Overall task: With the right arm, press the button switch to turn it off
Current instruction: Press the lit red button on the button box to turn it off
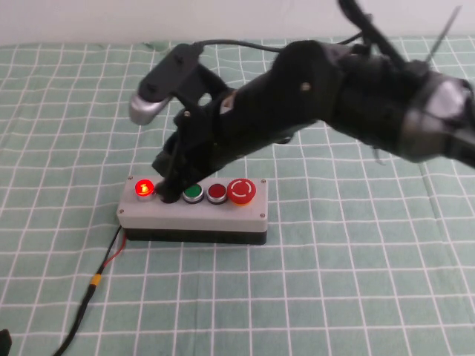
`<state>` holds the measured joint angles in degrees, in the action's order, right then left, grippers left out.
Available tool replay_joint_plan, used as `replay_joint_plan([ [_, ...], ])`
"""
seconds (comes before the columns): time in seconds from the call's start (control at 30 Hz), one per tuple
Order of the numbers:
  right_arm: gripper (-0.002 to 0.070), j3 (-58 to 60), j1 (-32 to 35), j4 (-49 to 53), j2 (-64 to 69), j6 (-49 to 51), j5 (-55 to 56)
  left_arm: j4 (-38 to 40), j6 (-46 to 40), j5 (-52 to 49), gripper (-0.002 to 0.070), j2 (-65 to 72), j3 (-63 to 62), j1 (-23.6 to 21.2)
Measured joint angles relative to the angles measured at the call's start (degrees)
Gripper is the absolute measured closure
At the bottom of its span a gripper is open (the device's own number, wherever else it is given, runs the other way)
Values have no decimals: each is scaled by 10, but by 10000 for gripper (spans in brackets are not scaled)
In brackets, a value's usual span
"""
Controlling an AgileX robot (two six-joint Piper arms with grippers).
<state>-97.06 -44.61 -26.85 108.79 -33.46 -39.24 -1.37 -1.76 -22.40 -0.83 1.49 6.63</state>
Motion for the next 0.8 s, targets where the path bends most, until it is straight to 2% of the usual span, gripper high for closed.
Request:
replay_joint_plan([
  [0.4, 688, -182, 0, 6, 162, 14, -33, 0, 0, 0, 678, 0, 0, 0],
  [0.8, 688, -208, 0, 27, 219, 28, -20, -1, 0, 0, 678, 0, 0, 0],
])
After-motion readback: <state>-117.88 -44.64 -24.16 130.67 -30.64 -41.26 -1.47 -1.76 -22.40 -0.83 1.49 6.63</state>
